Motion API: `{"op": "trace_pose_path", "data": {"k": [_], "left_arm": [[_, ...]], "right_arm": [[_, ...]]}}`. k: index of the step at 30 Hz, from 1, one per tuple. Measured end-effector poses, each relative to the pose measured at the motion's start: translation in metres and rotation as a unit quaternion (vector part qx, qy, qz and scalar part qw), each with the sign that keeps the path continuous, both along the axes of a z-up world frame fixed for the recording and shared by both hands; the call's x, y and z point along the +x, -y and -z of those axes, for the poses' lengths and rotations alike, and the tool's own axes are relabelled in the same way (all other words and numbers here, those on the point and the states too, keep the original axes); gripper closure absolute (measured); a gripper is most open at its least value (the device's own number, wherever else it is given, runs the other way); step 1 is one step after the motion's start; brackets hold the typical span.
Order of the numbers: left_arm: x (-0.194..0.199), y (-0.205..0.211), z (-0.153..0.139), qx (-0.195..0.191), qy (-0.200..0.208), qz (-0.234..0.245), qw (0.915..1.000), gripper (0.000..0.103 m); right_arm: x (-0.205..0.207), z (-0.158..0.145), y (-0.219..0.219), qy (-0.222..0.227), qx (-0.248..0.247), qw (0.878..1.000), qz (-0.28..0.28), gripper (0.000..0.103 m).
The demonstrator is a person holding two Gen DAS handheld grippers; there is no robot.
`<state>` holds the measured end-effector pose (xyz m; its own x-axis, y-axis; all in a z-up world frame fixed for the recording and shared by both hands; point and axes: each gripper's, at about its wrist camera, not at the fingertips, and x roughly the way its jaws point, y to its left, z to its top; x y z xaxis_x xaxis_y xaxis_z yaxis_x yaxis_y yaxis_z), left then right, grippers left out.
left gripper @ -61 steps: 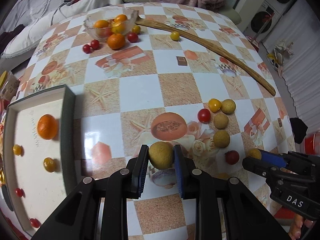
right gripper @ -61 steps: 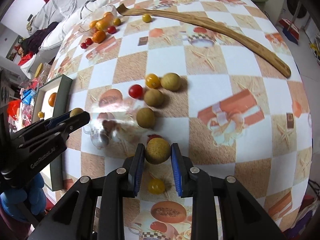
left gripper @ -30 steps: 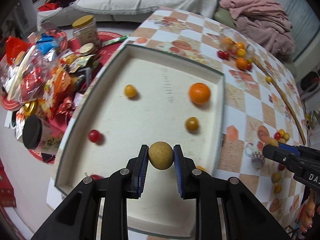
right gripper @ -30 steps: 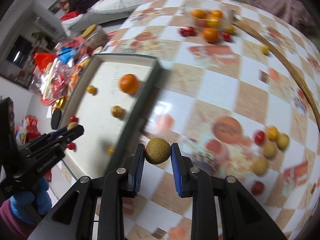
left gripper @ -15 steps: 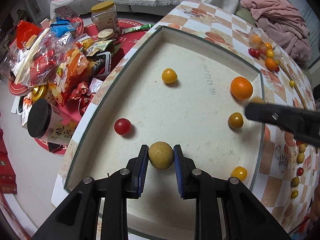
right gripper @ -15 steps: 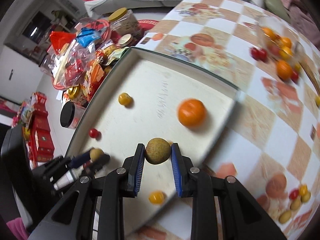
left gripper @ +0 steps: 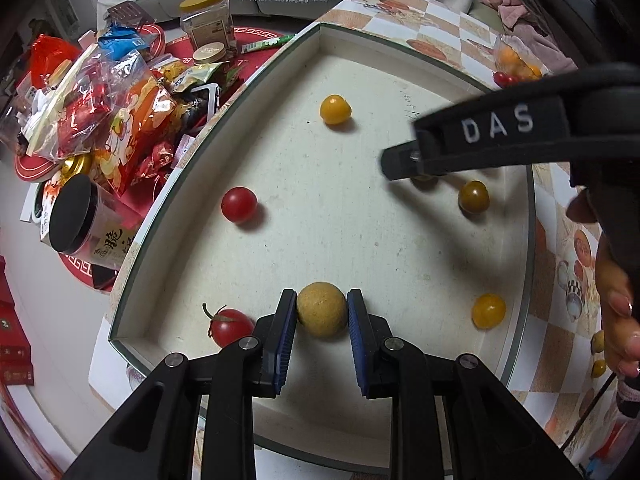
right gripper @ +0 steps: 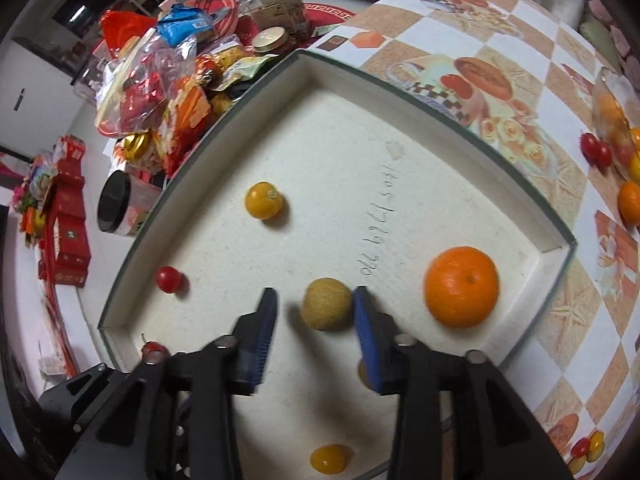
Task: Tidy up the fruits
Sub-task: 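Lower both fruits into the white tray and open both tools, then move both open tools back over the fruit on the table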
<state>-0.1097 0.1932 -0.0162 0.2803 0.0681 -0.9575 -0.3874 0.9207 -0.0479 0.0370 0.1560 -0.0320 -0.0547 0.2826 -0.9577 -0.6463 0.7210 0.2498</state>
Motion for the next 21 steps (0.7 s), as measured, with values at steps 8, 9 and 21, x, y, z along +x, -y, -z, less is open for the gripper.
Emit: {"op": "trace_pose_path", "data": {"k": [8, 9, 21], "left_arm": [[-0.007, 0.004, -0.007, 0.020, 0.008, -0.002, 0.9998, 0.031], [-0.007, 0.004, -0.007, 0.022, 0.004, -0.001, 0.9997, 0.031], [0.018, 0.029, -0.037, 0.032, 0.024, 0.040, 0.9984, 0.031]], "right_arm": [[0.003, -0.024, 0.009, -0.015, 0.034, 0.999, 0.032, 0.023], [0.004, -0.032, 0.014, -0.018, 0.048, 0.998, 0.037, 0.022], [0.004, -0.067, 0.137, 0.001, 0.026, 0.984, 0.175, 0.019]]}}
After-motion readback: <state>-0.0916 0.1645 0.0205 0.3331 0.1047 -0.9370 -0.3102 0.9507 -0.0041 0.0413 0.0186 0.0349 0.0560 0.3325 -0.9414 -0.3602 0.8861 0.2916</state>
